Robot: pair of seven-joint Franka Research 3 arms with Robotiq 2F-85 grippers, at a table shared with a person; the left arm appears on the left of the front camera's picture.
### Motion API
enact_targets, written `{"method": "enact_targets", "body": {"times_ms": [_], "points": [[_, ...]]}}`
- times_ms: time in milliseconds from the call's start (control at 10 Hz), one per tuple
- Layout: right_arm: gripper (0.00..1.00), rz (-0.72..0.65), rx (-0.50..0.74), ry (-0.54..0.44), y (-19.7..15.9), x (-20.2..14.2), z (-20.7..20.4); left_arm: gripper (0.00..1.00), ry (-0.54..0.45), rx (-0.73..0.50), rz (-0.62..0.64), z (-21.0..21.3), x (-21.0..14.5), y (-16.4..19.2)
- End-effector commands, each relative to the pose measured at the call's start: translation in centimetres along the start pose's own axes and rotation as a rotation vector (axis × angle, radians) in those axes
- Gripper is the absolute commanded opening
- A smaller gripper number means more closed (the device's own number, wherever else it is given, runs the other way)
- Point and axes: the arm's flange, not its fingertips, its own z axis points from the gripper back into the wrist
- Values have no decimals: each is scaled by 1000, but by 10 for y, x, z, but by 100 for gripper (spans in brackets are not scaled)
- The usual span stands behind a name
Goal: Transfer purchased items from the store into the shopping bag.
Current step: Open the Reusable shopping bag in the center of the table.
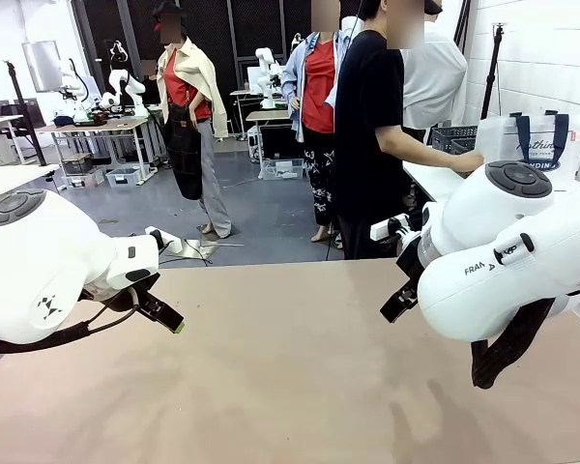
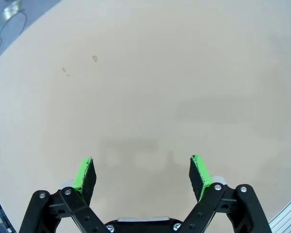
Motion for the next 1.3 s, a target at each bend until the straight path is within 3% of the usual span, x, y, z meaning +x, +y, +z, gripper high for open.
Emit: {"method": "enact_targets", "body": {"times_ms": [0, 1200], "points": [[100, 0, 0, 0, 0, 0, 0, 100, 0, 1, 1, 0, 0, 1], [100, 0, 0, 0, 0, 0, 0, 100, 0, 1, 1, 0, 0, 1]]}}
